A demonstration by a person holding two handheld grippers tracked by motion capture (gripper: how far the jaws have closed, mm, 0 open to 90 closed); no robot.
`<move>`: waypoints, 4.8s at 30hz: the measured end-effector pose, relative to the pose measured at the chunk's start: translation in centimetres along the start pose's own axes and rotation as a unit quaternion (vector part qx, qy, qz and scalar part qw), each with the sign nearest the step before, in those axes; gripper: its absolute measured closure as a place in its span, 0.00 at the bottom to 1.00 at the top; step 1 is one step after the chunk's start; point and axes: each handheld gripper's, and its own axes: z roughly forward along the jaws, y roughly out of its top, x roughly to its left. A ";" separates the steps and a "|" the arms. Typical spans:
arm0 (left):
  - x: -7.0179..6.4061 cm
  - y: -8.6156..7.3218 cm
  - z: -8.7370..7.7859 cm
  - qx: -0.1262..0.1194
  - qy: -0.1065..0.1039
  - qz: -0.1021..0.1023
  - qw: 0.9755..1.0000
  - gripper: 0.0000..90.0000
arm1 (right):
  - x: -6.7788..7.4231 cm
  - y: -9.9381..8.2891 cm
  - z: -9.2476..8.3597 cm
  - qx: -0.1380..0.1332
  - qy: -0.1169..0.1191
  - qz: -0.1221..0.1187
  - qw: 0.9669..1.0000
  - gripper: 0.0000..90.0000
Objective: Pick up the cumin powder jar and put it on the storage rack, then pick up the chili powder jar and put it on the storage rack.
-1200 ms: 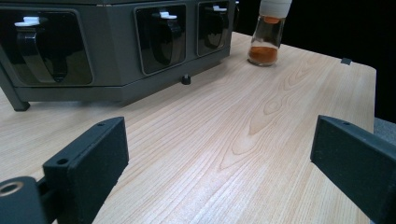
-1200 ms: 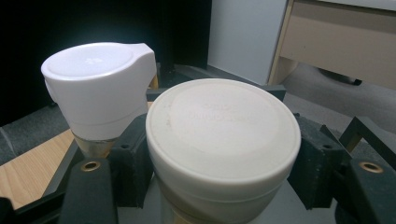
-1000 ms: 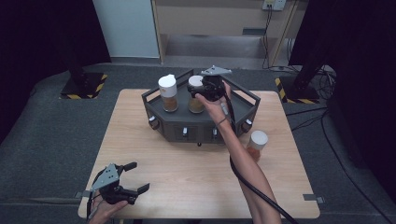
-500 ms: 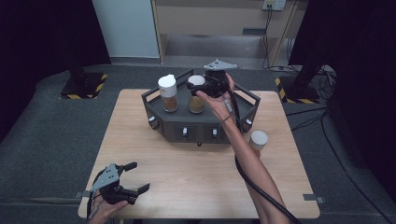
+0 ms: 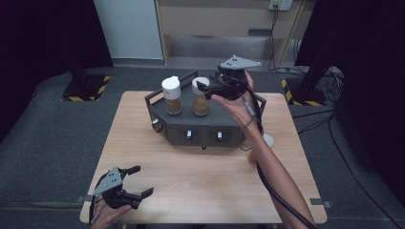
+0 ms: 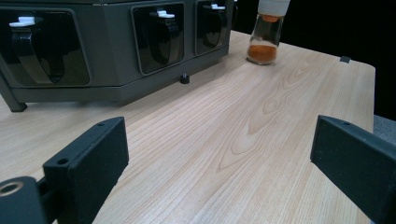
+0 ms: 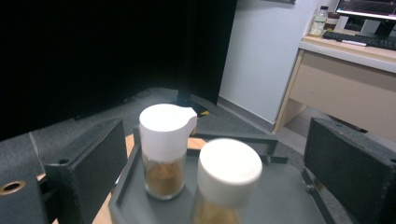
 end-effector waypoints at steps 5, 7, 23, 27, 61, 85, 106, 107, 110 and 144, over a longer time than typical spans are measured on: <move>0.0 -0.1 0.0 -0.001 0.001 -0.003 1.000 0.03 | -0.2 -0.6 -2.6 -0.007 0.005 -0.004 1.000 0.07; 0.1 -0.1 -0.1 0.000 0.001 -0.003 1.000 0.03 | -0.1 -1.0 -3.5 -0.004 0.004 -0.005 1.000 0.08; 0.0 0.0 -0.1 0.000 0.004 -0.003 1.000 0.03 | 0.1 -5.8 -9.2 -0.005 -0.003 0.023 1.000 0.08; 0.0 0.0 -0.1 0.001 0.005 -0.003 1.000 0.03 | 0.4 -7.0 -10.3 0.001 -0.006 0.021 1.000 0.08; -0.1 0.0 -0.1 0.003 0.008 -0.003 1.000 0.03 | 5.4 -20.1 -21.7 0.008 -0.037 0.058 0.998 0.08; -0.1 0.0 -0.1 0.002 0.011 -0.002 1.000 0.03 | 5.2 -25.0 -22.3 0.027 -0.054 0.082 0.995 0.09; -0.1 0.0 -0.1 0.000 0.007 -0.001 1.000 0.03 | 5.1 -25.5 -21.9 0.031 -0.051 0.079 0.995 0.09; -0.1 0.0 -0.1 0.001 0.007 0.000 1.000 0.03 | 5.1 -25.5 -21.9 0.032 -0.051 0.079 0.995 0.09; -0.1 0.1 -0.1 0.002 0.006 0.001 1.000 0.03 | 5.1 -25.4 -21.9 0.032 -0.050 0.078 0.995 0.09; 0.1 0.0 0.0 0.003 0.001 0.000 1.000 0.03 | 5.2 -24.0 -23.0 0.013 -0.093 0.075 0.993 0.06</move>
